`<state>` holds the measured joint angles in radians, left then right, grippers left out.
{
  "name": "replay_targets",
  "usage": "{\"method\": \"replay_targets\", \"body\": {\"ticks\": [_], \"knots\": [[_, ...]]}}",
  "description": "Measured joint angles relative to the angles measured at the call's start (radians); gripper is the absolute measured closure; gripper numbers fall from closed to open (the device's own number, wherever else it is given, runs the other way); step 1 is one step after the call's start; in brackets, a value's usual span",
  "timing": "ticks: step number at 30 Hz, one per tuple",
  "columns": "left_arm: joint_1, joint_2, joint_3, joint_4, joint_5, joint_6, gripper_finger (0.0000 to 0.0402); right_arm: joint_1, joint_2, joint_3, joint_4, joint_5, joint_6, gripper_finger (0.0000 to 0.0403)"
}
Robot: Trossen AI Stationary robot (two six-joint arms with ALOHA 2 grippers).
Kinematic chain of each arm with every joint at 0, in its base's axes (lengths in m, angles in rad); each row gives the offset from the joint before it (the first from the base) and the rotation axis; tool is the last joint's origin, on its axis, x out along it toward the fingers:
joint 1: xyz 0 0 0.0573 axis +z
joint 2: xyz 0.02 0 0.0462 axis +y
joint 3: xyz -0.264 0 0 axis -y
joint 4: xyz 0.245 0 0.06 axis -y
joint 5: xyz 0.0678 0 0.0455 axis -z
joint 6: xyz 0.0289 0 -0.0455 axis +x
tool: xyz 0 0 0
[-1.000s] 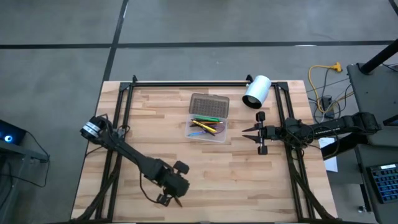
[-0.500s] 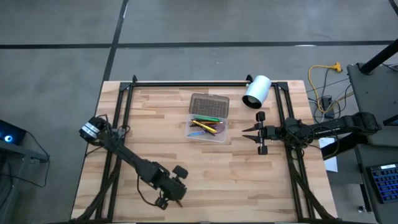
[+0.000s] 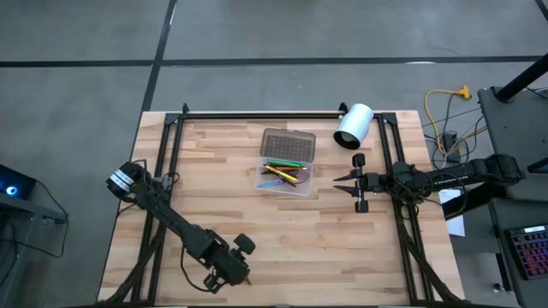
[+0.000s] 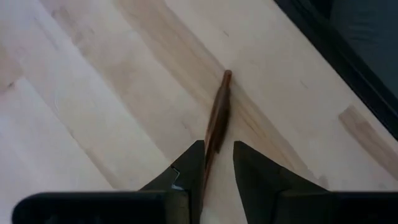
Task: Pick & place school supplies into a supply box
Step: Put the brown pen into the supply box
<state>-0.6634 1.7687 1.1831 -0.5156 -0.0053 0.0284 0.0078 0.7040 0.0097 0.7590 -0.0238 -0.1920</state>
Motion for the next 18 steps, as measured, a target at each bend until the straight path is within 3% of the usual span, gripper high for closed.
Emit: {"method": "replay_targets", "body": {"ticks": [18], "knots": [[0.001,-0.001,0.029,-0.158,-0.016,0.068,0.0332,0.000,0.000,0.000,0.000,0.000,0.000,0.0330]]}}
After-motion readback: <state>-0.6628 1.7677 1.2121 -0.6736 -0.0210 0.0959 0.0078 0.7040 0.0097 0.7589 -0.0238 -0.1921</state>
